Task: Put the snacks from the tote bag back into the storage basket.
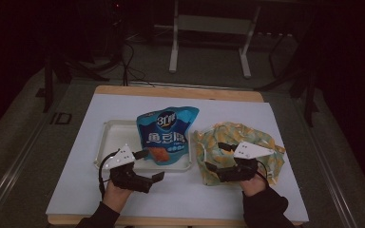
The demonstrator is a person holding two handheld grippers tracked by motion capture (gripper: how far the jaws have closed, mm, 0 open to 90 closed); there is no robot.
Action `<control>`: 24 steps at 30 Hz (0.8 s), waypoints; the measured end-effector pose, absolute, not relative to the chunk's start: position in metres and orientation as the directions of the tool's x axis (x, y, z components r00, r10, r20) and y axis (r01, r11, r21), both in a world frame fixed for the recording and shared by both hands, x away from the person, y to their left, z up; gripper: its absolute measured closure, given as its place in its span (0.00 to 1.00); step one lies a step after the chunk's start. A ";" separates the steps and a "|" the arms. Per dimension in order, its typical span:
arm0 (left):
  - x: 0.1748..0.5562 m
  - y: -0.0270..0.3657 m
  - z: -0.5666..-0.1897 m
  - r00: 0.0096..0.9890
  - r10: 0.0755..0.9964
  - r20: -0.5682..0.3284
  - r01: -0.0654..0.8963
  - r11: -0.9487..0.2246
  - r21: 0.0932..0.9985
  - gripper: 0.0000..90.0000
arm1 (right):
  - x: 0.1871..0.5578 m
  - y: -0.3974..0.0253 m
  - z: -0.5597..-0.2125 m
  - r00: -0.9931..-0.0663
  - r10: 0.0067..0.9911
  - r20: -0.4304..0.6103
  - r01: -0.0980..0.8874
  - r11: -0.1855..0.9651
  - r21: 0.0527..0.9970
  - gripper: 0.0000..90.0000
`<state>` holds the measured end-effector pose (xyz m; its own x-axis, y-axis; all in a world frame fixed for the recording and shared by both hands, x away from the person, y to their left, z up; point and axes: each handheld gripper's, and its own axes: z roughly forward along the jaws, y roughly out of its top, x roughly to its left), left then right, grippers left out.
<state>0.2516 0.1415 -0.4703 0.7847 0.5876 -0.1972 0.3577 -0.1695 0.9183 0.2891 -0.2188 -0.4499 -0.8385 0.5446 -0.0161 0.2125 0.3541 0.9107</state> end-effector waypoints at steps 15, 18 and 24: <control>0.247 0.121 -0.481 0.853 0.491 -0.173 0.314 -0.219 0.924 0.02 | 0.273 -0.254 -0.468 -0.824 0.566 0.003 0.248 0.356 0.901 0.18; 0.246 0.116 -0.483 0.866 0.473 -0.162 0.303 -0.239 0.922 0.02 | 0.269 -0.259 -0.471 -0.820 0.573 0.005 0.257 0.359 0.897 0.18; 0.244 0.107 -0.489 0.885 0.438 -0.160 0.297 -0.267 0.917 0.02 | 0.262 -0.272 -0.475 -0.815 0.579 0.011 0.262 0.352 0.899 0.18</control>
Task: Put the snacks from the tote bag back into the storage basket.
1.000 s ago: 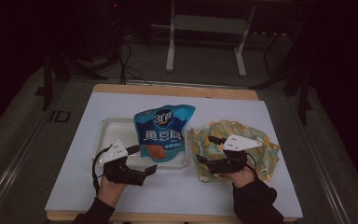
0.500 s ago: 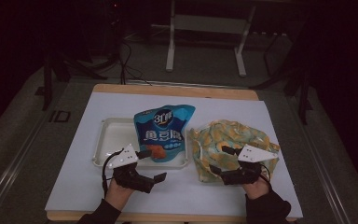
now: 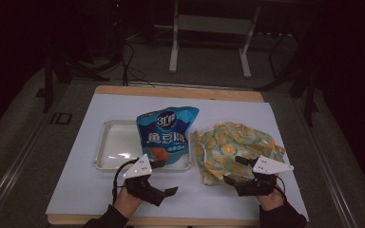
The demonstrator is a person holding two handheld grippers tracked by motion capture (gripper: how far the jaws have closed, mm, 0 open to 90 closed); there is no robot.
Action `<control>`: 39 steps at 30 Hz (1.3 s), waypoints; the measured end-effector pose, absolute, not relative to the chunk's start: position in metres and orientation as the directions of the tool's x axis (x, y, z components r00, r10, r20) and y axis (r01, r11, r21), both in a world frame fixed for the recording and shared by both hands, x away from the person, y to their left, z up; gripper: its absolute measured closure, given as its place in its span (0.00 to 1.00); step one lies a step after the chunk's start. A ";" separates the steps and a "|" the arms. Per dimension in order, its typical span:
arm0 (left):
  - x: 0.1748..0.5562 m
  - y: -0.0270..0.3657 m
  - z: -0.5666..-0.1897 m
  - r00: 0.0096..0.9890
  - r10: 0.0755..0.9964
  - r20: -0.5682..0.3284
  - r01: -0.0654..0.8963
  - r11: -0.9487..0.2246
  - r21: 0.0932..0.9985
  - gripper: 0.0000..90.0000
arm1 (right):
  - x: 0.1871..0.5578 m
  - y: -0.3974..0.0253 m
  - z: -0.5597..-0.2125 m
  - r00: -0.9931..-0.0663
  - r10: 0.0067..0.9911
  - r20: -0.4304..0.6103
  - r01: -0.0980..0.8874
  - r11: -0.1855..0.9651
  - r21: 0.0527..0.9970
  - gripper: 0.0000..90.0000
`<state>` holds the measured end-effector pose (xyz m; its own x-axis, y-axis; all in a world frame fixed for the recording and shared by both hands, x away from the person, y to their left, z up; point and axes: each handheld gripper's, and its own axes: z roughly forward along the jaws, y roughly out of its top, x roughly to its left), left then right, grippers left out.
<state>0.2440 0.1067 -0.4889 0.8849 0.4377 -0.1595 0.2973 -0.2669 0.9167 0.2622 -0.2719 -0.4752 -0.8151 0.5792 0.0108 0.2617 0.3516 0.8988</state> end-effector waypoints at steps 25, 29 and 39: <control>0.246 0.102 -0.503 0.887 0.447 -0.114 0.274 -0.312 0.910 0.02 | 0.247 -0.332 -0.494 -0.707 0.707 0.028 0.299 0.263 0.917 0.16; 0.246 0.102 -0.504 0.888 0.444 -0.120 0.277 -0.308 0.910 0.02 | 0.245 -0.337 -0.492 -0.682 0.731 0.009 0.280 0.249 0.927 0.16; 0.246 0.105 -0.506 0.887 0.441 -0.138 0.287 -0.292 0.912 0.02 | 0.243 -0.334 -0.492 -0.686 0.728 0.001 0.276 0.259 0.926 0.16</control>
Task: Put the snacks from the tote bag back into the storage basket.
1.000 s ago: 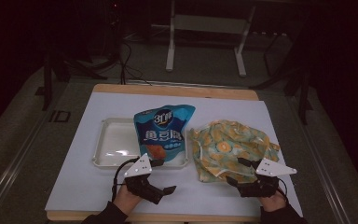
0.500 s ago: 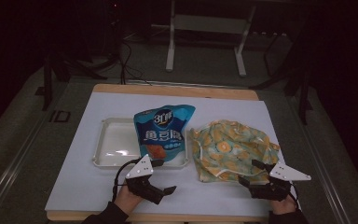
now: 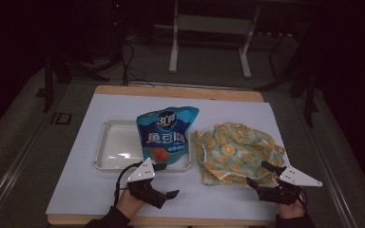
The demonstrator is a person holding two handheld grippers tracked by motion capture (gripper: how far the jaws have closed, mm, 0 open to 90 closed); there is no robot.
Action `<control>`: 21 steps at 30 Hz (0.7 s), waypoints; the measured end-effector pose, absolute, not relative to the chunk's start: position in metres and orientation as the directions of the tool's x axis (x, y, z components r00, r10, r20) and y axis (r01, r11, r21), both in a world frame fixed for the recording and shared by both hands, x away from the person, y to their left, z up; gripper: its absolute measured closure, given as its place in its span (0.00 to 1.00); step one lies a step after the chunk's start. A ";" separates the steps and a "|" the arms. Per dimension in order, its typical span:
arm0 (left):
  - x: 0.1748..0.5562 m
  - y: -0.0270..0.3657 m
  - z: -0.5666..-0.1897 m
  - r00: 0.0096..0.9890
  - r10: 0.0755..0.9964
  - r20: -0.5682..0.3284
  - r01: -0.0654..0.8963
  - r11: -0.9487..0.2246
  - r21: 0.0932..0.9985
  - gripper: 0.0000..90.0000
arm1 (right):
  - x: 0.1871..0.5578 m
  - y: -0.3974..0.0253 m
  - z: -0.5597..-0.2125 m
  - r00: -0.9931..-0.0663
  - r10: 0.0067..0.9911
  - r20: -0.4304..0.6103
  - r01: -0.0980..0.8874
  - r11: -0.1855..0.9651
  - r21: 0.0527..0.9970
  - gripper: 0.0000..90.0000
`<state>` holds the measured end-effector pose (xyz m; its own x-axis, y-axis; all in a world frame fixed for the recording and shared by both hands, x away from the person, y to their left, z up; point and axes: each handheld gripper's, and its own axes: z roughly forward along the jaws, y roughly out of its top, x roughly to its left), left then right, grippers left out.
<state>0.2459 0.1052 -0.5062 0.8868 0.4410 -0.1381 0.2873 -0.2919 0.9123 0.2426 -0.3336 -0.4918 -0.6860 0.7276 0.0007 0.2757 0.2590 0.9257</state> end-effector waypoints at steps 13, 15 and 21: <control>0.245 0.104 -0.507 0.890 0.437 -0.133 0.283 -0.298 0.912 0.02 | 0.244 -0.330 -0.494 -0.695 0.719 0.002 0.281 0.268 0.922 0.16; 0.244 0.104 -0.507 0.889 0.438 -0.133 0.282 -0.295 0.913 0.02 | 0.244 -0.330 -0.495 -0.694 0.720 0.003 0.283 0.269 0.921 0.16; 0.244 0.106 -0.506 0.887 0.442 -0.131 0.279 -0.288 0.916 0.02 | 0.244 -0.331 -0.495 -0.692 0.722 -0.003 0.279 0.271 0.921 0.16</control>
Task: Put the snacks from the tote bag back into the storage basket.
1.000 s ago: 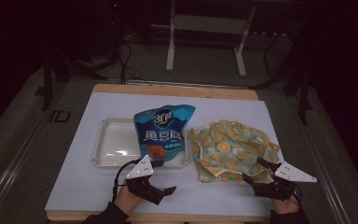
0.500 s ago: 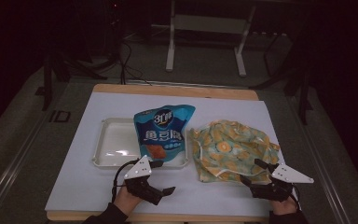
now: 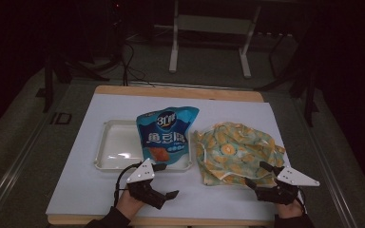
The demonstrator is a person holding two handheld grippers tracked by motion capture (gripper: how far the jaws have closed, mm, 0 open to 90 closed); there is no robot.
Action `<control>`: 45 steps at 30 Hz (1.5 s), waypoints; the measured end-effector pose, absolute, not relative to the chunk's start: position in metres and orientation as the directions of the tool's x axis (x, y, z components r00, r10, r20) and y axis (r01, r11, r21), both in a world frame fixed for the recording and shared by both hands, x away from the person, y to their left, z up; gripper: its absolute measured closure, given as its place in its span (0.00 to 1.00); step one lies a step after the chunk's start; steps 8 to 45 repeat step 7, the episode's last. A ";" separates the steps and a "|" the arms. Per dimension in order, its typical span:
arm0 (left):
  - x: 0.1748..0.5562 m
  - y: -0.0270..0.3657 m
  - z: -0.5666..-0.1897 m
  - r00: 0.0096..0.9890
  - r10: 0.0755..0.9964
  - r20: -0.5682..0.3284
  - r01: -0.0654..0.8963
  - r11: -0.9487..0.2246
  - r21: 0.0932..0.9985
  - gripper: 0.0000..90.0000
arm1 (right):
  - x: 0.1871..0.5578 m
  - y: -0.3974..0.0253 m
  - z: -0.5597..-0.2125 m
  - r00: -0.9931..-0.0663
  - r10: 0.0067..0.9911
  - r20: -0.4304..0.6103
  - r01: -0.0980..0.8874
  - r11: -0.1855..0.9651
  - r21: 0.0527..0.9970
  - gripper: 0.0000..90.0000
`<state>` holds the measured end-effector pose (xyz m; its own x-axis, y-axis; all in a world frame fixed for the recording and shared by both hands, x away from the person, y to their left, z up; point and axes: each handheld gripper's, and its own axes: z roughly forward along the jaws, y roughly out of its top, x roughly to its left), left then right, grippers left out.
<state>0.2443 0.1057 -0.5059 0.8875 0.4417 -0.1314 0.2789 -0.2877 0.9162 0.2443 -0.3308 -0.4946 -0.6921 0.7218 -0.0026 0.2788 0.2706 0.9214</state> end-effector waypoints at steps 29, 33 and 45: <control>0.243 0.106 -0.505 0.886 0.445 -0.128 0.276 -0.287 0.917 0.02 | 0.244 -0.331 -0.495 -0.693 0.721 -0.002 0.281 0.273 0.920 0.16; 0.243 0.106 -0.505 0.886 0.445 -0.128 0.276 -0.287 0.917 0.02 | 0.244 -0.331 -0.495 -0.693 0.721 -0.002 0.281 0.273 0.920 0.16; 0.243 0.106 -0.505 0.886 0.445 -0.128 0.276 -0.287 0.917 0.02 | 0.244 -0.331 -0.495 -0.693 0.721 -0.002 0.281 0.273 0.920 0.16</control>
